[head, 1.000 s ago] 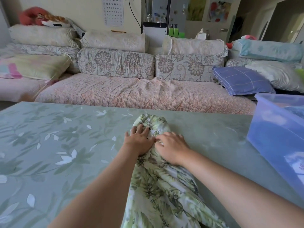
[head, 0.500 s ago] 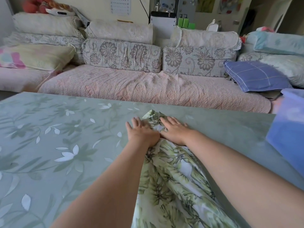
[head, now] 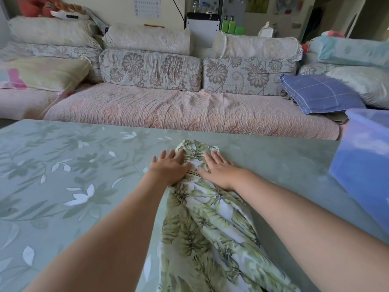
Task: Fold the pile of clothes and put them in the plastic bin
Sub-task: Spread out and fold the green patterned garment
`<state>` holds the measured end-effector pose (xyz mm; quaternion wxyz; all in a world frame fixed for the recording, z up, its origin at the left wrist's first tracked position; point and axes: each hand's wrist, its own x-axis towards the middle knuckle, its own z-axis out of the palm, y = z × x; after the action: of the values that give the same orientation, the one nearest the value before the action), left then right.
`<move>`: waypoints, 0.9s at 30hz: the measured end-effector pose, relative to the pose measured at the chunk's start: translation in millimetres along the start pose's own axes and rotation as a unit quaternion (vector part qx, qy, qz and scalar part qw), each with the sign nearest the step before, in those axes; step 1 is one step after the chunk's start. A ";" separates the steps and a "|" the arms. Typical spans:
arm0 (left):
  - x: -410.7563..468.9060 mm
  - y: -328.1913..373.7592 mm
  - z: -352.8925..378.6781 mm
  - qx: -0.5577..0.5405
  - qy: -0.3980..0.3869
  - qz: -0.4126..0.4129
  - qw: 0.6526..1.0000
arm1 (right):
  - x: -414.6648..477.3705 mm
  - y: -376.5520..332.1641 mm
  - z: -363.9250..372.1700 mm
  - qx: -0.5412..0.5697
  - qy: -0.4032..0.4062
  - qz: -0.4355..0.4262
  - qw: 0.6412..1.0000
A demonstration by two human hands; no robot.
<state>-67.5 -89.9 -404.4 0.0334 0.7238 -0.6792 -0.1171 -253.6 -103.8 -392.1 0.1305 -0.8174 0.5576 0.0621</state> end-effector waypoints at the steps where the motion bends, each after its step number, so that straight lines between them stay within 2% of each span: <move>1: -2.4 0.9 -1.0 0.009 0.003 -0.012 1.000 | -7.7 1.6 -0.7 0.020 -0.007 0.002 1.000; 4: -12.5 5.2 -8.4 0.068 0.047 -0.019 0.996 | -35.9 8.0 -1.3 0.055 0.017 0.000 0.998; 6: -28.1 12.7 -16.7 0.082 0.091 0.021 0.992 | -60.4 11.4 -2.1 0.056 0.054 -0.006 0.997; 10: -72.3 39.0 -33.6 0.060 0.171 0.131 0.975 | -113.5 10.8 -4.4 0.082 0.097 -0.009 0.992; 13: -103.2 55.2 -41.8 0.022 0.206 0.159 0.965 | -151.2 5.3 -5.8 0.094 0.118 -0.024 0.988; 17: -152.6 67.9 -38.1 -0.004 0.258 0.196 0.946 | -198.6 -0.6 -7.1 0.142 0.130 0.006 0.981; 19: -180.0 69.2 -32.4 -0.024 0.243 0.216 0.946 | -218.9 -3.8 -4.7 0.133 0.112 0.031 0.984; 22: -221.5 71.2 -25.1 -0.089 0.183 0.236 0.950 | -248.5 -8.3 -0.6 0.133 0.034 0.053 0.989; 24: -245.7 74.5 -14.7 -0.091 0.136 0.248 0.955 | -266.1 -9.6 2.4 0.123 -0.013 0.063 0.990; 27: -278.1 78.8 0.2 -0.071 0.058 0.256 0.962 | -285.6 -9.9 8.2 0.086 -0.027 0.085 0.992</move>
<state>-158.3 179.8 -353.7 0.1529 0.5269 -0.8288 -0.1101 -349.9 157.6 -327.9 0.2096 -0.7507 0.6248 0.0467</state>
